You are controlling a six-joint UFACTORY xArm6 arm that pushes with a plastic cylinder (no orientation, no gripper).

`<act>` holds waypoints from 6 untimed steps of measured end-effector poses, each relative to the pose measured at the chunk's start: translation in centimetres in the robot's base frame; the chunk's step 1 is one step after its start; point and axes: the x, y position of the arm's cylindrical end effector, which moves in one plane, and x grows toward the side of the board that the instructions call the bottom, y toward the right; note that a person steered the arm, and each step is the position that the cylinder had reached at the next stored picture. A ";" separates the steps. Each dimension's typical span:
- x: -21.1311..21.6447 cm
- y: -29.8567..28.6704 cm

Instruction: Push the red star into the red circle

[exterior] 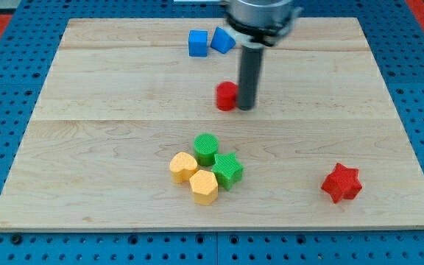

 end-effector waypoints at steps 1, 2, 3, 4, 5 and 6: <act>-2.4 -2.0; 0.1 9.1; 8.2 16.8; 11.4 23.3; 17.9 23.2; 18.5 18.8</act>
